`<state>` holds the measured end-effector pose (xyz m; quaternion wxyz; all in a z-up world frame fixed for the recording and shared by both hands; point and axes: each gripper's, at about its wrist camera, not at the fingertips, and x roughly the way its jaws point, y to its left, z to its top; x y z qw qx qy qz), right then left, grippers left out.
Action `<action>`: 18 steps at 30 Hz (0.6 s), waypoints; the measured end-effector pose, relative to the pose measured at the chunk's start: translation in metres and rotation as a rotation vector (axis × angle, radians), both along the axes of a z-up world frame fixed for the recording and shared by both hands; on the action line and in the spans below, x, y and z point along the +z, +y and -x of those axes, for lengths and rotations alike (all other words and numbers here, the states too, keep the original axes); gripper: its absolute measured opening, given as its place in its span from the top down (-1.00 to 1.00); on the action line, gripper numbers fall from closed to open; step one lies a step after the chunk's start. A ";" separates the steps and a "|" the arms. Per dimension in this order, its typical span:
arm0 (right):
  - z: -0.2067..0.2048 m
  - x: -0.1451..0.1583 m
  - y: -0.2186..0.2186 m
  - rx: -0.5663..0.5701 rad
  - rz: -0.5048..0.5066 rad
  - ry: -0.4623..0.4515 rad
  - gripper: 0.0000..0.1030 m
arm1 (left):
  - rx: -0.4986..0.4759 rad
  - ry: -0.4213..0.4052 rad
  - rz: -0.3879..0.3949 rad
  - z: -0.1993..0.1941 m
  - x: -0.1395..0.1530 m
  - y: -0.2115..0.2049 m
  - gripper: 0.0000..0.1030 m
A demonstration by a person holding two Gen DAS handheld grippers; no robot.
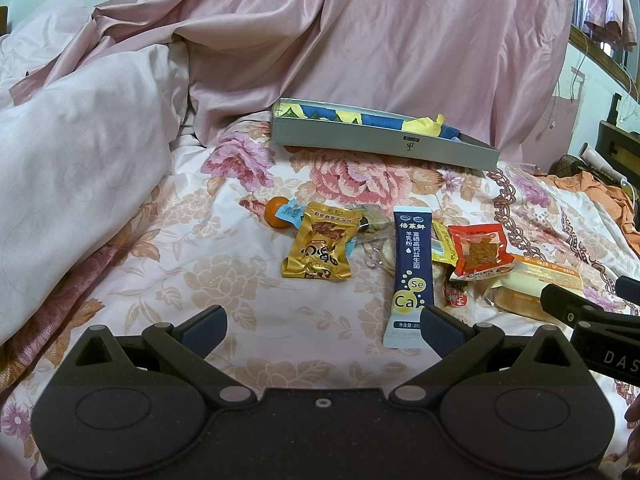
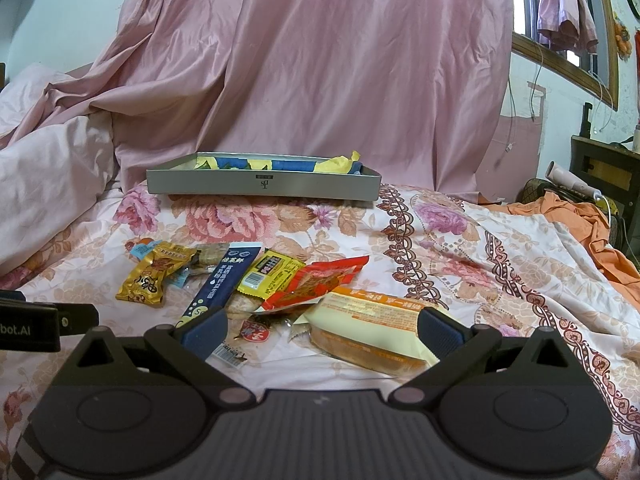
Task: Organize snacks
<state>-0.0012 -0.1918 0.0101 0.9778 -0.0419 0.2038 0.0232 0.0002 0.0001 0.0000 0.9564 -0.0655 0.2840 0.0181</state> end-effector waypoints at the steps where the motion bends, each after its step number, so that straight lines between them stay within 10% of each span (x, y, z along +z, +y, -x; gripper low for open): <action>1: 0.000 0.000 0.000 0.000 0.000 0.001 -1.00 | 0.000 0.000 0.000 0.000 0.000 0.000 -0.98; 18: 0.001 -0.002 0.003 0.003 0.002 0.004 -1.00 | 0.003 0.002 0.000 0.000 0.000 0.000 -0.99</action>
